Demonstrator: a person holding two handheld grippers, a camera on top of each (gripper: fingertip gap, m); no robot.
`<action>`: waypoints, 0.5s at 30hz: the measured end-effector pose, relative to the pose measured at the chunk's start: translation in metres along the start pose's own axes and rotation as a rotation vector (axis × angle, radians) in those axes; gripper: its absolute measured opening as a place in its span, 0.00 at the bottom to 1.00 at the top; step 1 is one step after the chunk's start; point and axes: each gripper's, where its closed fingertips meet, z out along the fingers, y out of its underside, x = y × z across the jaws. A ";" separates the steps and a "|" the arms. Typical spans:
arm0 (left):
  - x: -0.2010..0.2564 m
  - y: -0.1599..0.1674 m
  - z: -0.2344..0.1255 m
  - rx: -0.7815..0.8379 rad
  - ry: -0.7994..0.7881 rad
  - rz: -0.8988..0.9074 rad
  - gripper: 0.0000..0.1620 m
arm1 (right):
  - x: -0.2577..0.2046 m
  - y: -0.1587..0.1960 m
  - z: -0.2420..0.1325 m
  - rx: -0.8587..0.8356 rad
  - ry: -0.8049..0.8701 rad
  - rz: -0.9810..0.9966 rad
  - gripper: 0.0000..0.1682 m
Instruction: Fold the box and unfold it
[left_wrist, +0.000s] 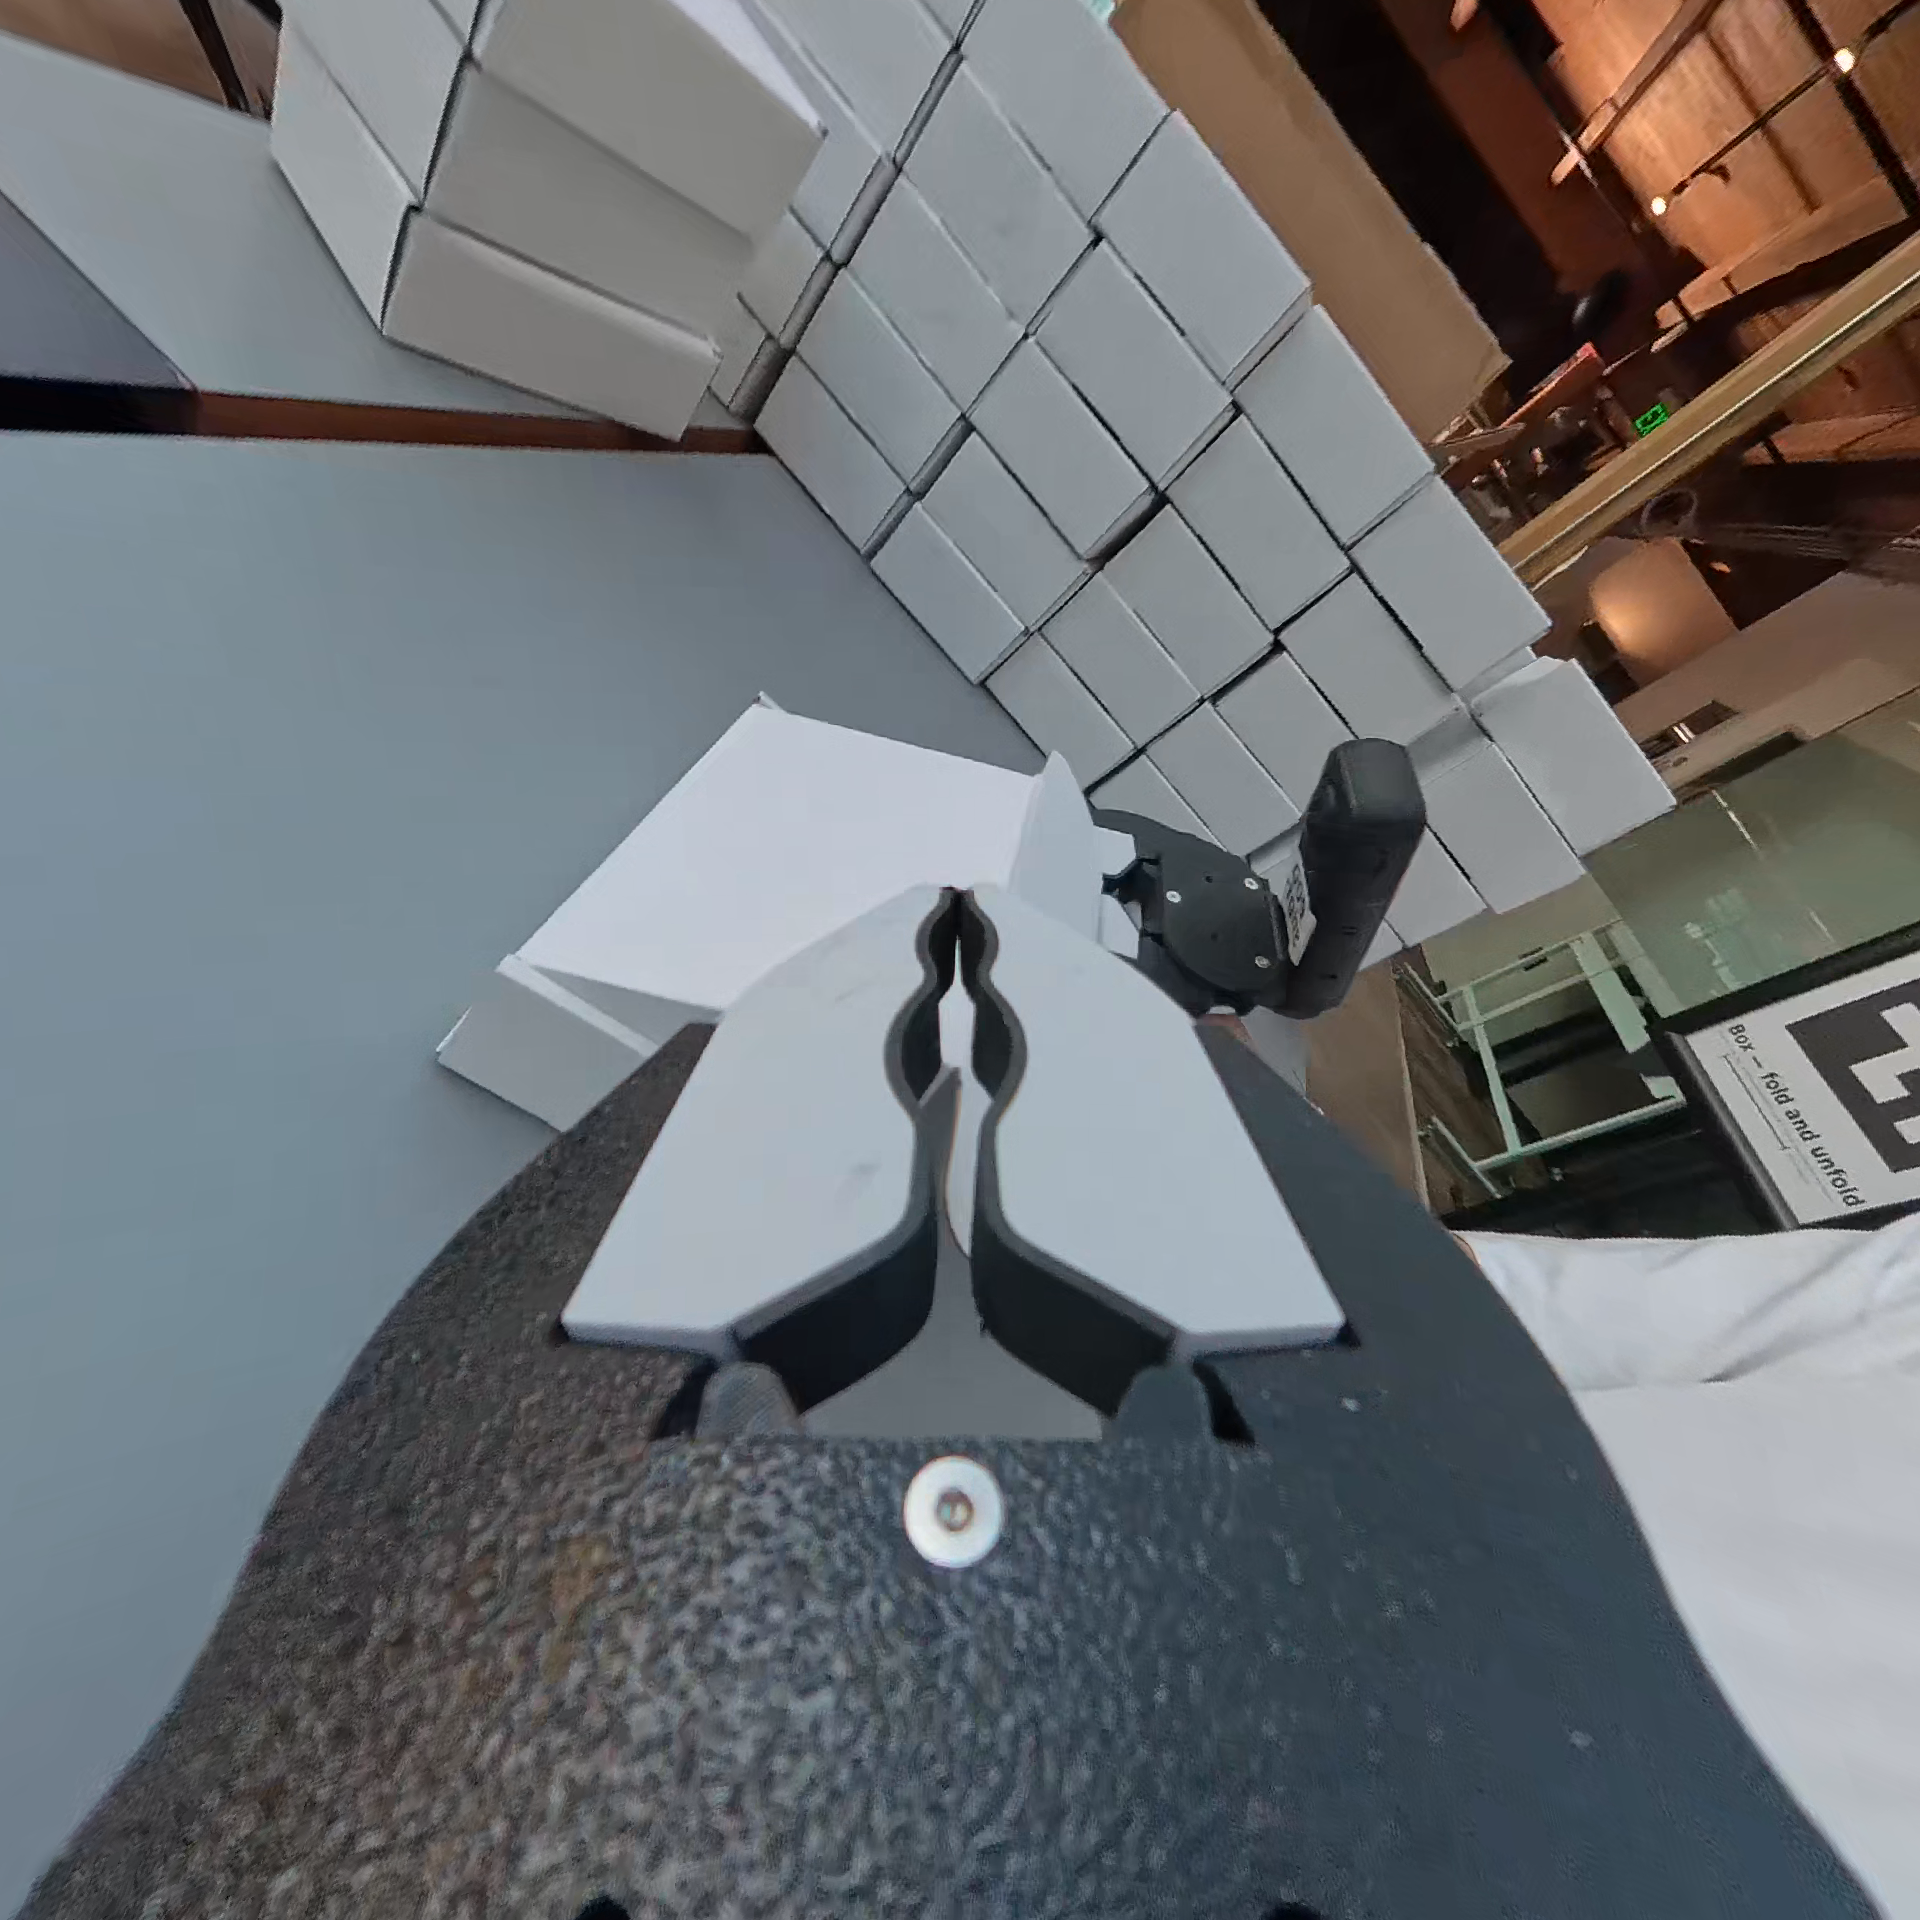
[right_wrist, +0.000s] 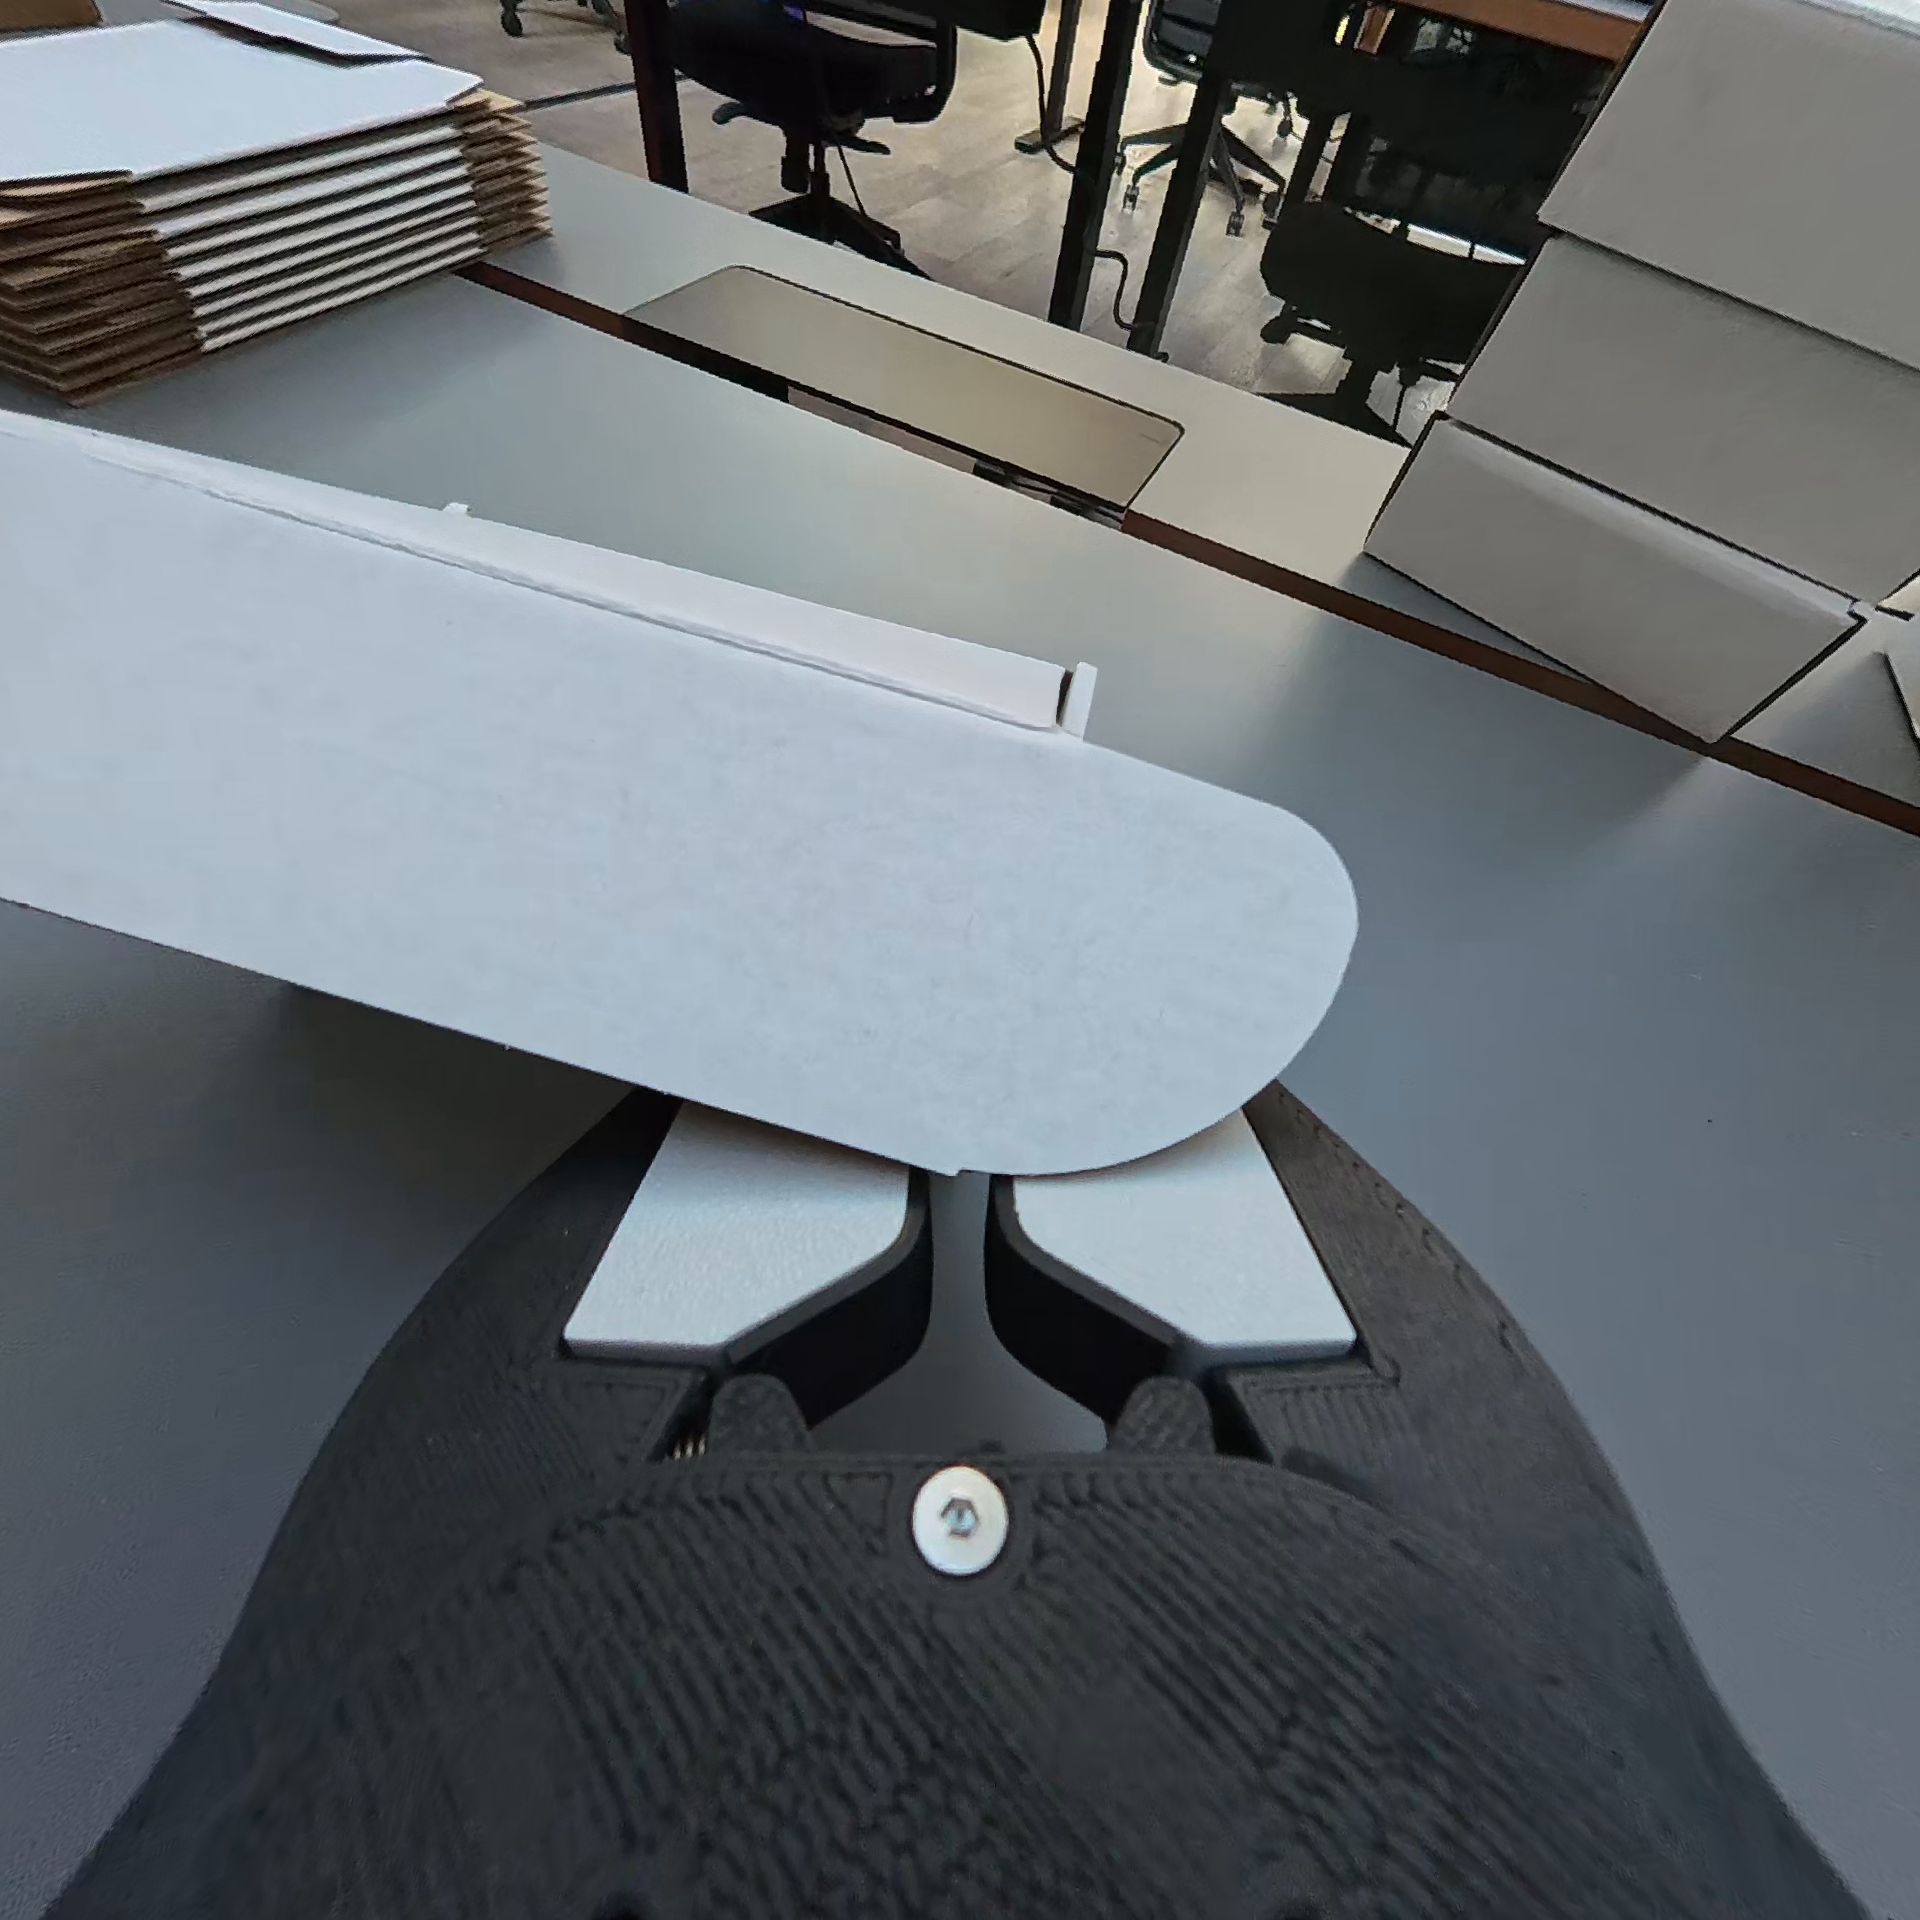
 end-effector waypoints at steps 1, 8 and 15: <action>-0.008 0.004 0.006 -0.046 0.002 -0.043 0.00 | 0.000 0.000 0.000 0.001 -0.005 0.001 0.02; -0.040 0.034 0.030 -0.205 -0.046 -0.173 0.00 | -0.001 0.000 -0.002 0.006 -0.035 -0.001 0.02; -0.042 0.046 0.036 -0.260 -0.182 0.013 0.00 | -0.012 0.005 -0.023 0.010 -0.229 -0.093 0.18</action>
